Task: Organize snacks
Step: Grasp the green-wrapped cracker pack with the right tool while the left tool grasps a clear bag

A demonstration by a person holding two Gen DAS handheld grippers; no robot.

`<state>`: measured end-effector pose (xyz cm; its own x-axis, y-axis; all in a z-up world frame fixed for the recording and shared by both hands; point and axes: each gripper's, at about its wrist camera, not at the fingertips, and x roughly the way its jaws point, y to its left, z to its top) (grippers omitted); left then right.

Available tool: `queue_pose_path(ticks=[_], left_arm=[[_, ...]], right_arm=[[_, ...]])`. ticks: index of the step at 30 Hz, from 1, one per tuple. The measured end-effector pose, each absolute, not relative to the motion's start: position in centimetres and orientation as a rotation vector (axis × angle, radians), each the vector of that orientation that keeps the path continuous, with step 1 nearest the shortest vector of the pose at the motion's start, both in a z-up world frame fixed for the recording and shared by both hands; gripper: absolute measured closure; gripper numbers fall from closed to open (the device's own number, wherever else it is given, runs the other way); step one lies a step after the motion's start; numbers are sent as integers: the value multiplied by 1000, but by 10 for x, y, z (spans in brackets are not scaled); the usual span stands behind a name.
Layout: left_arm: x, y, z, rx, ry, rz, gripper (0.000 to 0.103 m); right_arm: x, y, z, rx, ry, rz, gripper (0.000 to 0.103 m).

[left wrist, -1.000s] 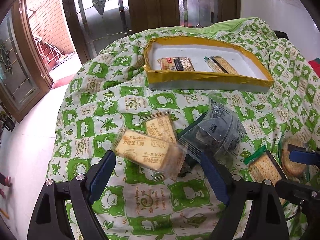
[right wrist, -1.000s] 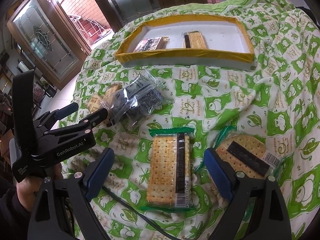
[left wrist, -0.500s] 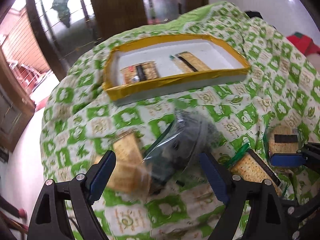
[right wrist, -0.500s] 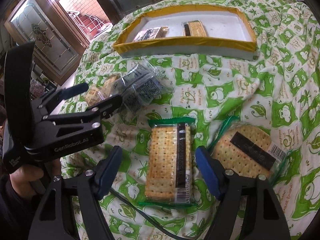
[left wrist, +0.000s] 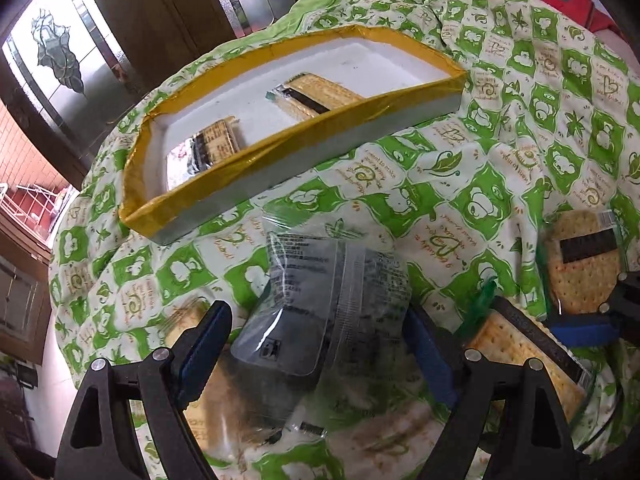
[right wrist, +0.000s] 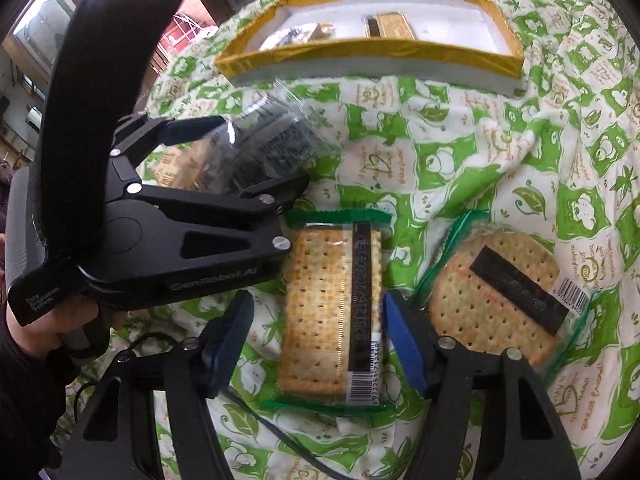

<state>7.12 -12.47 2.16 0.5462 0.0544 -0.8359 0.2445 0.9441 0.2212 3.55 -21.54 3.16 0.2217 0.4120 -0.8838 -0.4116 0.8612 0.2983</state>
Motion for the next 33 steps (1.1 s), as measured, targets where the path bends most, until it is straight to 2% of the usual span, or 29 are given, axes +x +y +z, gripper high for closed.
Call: queue_pose_path(ticks=[4,6,8,18,33], left_arm=[[70,-114,22,228,1001,-135,27],[68,-111,23,199,1000,-135,31],[63,-106,26,161,996,-126,39],[41,-78,29,-30,1010,-125,40],[38,-85,26,11,990,-100,40]], right_arm=[[40,-210,25,-18,1233,557,43],[42,-210,24,-25,1230,544,52],[43,-211,24,-21,1227,537,54],[41,-217,31,9,1194,551,55],[45,-206,28,-15,1197,533,55]])
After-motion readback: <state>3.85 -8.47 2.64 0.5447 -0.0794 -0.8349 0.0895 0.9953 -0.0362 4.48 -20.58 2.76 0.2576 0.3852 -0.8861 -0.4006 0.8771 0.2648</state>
